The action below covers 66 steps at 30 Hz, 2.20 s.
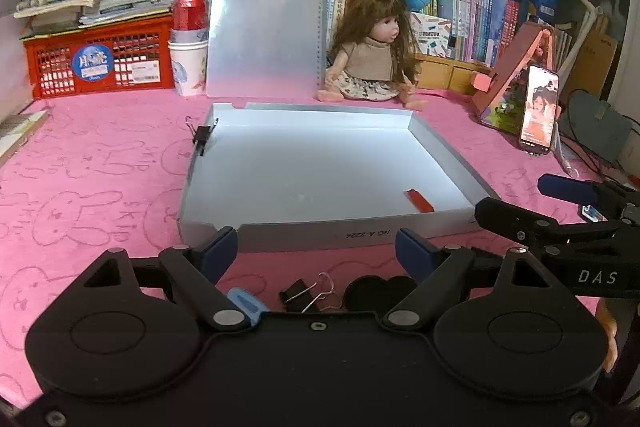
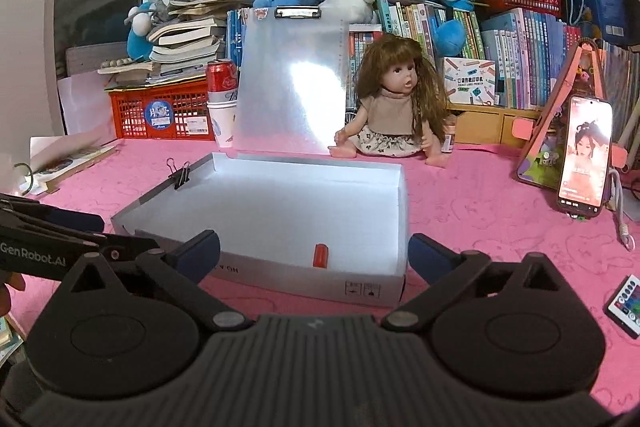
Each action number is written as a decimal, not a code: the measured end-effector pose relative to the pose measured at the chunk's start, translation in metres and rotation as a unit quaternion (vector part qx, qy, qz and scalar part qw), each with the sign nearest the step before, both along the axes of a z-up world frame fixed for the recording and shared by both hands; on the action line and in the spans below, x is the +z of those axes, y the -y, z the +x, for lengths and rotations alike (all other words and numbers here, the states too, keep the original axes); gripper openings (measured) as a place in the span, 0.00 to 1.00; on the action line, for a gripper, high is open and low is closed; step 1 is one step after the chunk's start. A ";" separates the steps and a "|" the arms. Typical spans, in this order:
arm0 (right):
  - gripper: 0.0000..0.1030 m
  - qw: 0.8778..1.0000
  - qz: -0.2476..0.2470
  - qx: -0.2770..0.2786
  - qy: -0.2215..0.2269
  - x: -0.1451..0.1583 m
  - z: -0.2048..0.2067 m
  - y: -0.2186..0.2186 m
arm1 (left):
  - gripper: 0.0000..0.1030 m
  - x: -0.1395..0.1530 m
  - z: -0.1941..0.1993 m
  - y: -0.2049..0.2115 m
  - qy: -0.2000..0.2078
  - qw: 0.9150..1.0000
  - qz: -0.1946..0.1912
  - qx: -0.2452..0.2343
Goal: Organize rigid objects
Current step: 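Lift both tools out of the box back toward the items, then grasp the blue hair clip with the right tool while the left tool grasps the brown nut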
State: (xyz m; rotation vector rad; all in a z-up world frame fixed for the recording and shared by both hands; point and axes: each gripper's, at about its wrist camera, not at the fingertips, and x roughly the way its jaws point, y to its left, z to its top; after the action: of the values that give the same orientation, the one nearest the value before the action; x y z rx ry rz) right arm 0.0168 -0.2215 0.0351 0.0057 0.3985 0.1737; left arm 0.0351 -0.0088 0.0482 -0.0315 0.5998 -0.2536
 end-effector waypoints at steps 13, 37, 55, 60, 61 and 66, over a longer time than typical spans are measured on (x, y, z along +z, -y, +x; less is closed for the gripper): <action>1.00 0.999 -0.001 -0.020 0.039 -0.014 -0.019 0.007 | 0.83 -0.010 -0.025 -0.011 0.025 0.999 0.016 0.020; 0.82 0.998 -0.043 0.004 -0.034 -0.048 -0.033 0.031 | 0.64 -0.041 -0.053 -0.056 -0.002 0.998 -0.002 0.057; 0.43 0.989 -0.067 0.107 -0.072 -0.051 -0.007 0.042 | 0.35 -0.051 -0.044 -0.039 -0.013 0.998 0.022 0.054; 0.42 0.993 -0.049 0.080 -0.076 -0.050 -0.013 0.038 | 0.19 -0.050 -0.043 -0.040 -0.013 0.998 0.015 0.056; 0.42 0.993 -0.044 0.077 -0.078 -0.050 -0.014 0.037 | 0.19 -0.049 -0.043 -0.040 -0.013 0.998 0.015 0.058; 0.42 0.994 -0.035 0.068 -0.077 -0.045 -0.021 0.032 | 0.18 -0.045 -0.046 -0.038 -0.006 0.998 0.019 0.057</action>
State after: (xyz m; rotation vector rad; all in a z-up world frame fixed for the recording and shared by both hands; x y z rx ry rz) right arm -0.0043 -0.2531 -0.0099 -0.0775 0.5601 0.2948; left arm -0.0107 0.0291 0.0033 -0.0309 0.6115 -0.1317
